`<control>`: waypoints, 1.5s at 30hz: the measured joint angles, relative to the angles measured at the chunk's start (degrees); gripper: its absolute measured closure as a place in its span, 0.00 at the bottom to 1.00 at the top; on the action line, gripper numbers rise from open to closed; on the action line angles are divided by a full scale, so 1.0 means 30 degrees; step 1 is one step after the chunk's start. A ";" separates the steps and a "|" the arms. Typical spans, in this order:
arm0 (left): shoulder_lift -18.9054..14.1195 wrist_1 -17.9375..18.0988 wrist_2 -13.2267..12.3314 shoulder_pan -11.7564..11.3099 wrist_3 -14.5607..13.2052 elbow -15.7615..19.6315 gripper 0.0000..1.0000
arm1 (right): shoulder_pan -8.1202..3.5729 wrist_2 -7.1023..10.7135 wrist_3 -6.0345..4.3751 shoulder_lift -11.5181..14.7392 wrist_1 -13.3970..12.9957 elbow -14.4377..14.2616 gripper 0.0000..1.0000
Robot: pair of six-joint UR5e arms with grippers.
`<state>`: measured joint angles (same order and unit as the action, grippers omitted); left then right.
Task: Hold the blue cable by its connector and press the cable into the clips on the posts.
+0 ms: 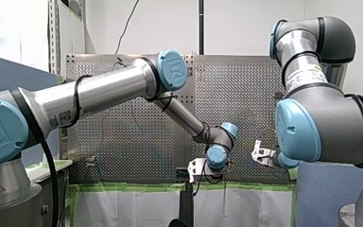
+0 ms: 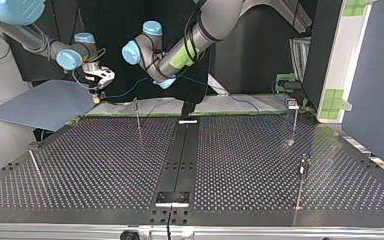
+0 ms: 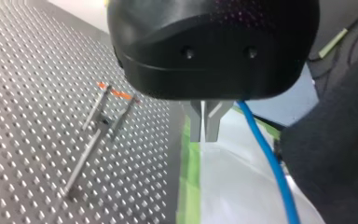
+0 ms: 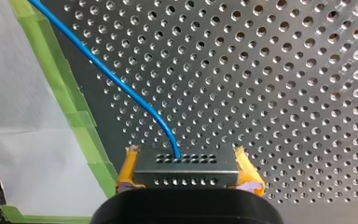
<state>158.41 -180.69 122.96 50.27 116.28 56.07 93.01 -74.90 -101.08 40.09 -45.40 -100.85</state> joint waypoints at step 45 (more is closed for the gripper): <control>0.1137 0.7758 -0.1396 -0.1814 -0.0433 -0.1534 0.99 | -0.0656 0.1634 -0.0474 -0.0019 -0.0272 0.0608 1.00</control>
<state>161.82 -157.42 118.77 44.83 114.98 51.47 91.04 -70.00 -102.50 40.03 -46.22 -99.02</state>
